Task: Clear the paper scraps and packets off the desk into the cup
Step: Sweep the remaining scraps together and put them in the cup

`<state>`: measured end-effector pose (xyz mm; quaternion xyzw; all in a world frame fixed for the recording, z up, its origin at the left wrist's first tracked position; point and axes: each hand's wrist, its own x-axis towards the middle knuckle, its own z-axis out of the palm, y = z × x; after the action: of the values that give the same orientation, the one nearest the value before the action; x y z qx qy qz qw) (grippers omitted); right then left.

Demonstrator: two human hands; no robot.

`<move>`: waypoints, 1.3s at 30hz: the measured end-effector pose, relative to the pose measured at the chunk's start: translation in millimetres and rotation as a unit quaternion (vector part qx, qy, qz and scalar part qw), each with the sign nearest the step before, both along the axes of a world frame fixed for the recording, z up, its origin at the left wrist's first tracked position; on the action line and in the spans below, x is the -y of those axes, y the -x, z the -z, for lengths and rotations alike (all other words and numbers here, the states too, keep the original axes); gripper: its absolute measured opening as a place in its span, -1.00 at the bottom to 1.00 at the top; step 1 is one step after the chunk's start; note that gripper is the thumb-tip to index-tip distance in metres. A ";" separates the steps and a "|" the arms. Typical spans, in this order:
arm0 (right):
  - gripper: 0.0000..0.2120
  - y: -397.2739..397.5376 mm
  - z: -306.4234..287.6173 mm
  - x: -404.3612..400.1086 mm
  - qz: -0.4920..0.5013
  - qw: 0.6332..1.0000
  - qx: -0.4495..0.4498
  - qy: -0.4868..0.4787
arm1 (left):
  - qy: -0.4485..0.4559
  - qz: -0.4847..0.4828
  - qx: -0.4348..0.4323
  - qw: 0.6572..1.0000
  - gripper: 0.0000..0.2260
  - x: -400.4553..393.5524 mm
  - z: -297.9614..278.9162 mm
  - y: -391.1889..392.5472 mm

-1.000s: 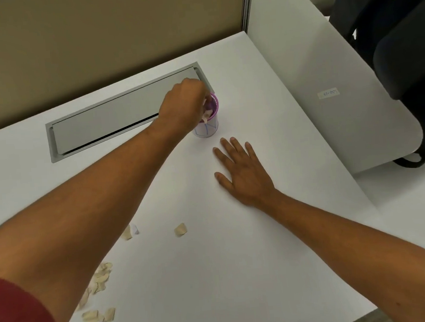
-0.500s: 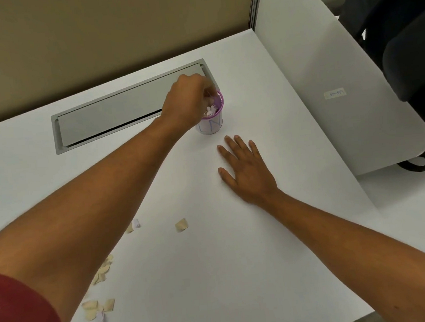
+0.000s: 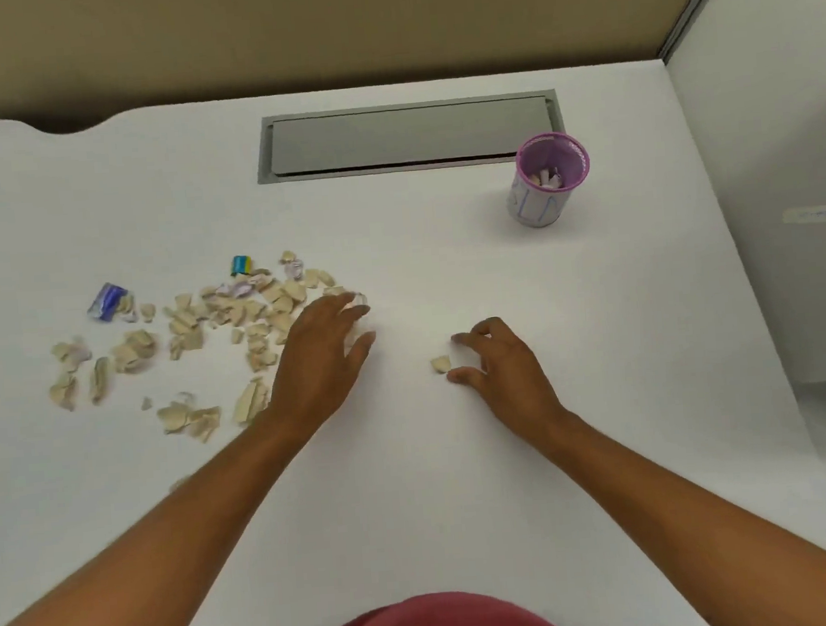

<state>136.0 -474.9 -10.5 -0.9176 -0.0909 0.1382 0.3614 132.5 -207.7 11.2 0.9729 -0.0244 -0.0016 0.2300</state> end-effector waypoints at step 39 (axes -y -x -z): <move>-0.44 -17.5 -4.4 -245.9 -0.069 0.983 0.139 0.099 | -0.117 -0.088 0.008 0.989 -0.38 -211.5 38.8 66.2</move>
<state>153.5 -229.0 -6.1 -0.9506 -0.1893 0.0418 0.2427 66.3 3.8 -27.6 0.9914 0.0602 0.0241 0.1138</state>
